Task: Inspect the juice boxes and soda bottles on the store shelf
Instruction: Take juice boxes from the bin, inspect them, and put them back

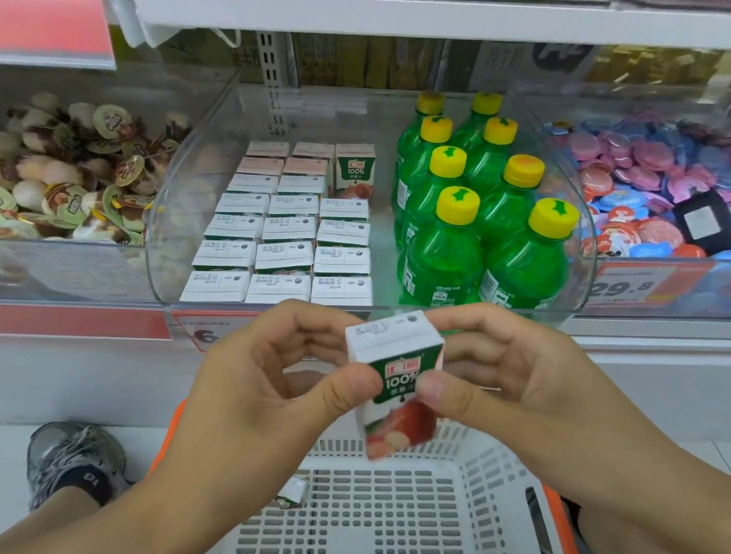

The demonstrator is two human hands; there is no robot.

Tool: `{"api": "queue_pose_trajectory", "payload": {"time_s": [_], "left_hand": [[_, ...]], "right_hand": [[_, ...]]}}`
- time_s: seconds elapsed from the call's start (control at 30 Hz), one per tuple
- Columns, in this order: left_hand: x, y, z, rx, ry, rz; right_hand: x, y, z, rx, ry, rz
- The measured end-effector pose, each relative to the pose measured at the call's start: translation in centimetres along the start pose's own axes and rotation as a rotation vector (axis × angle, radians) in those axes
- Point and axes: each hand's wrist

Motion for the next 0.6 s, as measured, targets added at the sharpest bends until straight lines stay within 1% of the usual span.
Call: {"api": "queue_pose_trajectory", "payload": {"time_s": [0.07, 0.13, 0.27, 0.4, 0.5, 0.6], "left_hand": [[0.0, -0.2, 0.3, -0.004, -0.047, -0.062], [0.0, -0.5, 0.6, -0.026, -0.054, -0.071], [0.0, -0.6, 0.7, -0.119, -0.105, -0.087], [-0.1, 0.0, 0.3, -0.184, -0.143, -0.083], [-0.2, -0.1, 0.1, -0.215, -0.133, -0.022], [-0.4, -0.3, 0.1, -0.183, -0.155, -0.010]], "right_hand": [[0.1, 0.2, 0.1, -0.006, 0.036, 0.075], [0.0, 0.5, 0.1, -0.015, 0.065, 0.116], [-0.2, 0.7, 0.1, -0.026, 0.134, 0.139], [-0.2, 1.4, -0.2, -0.144, 0.230, 0.150], [-0.2, 1.7, -0.3, -0.230, 0.231, 0.078], [0.2, 1.5, 0.3, -0.277, 0.205, 0.028]]}}
Point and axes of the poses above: each hand's wrist, its own z-axis towards the middle knuckle, its own y-axis out of the palm, x = y × z, and after that the axes turned 10 degrees about y, right-handed
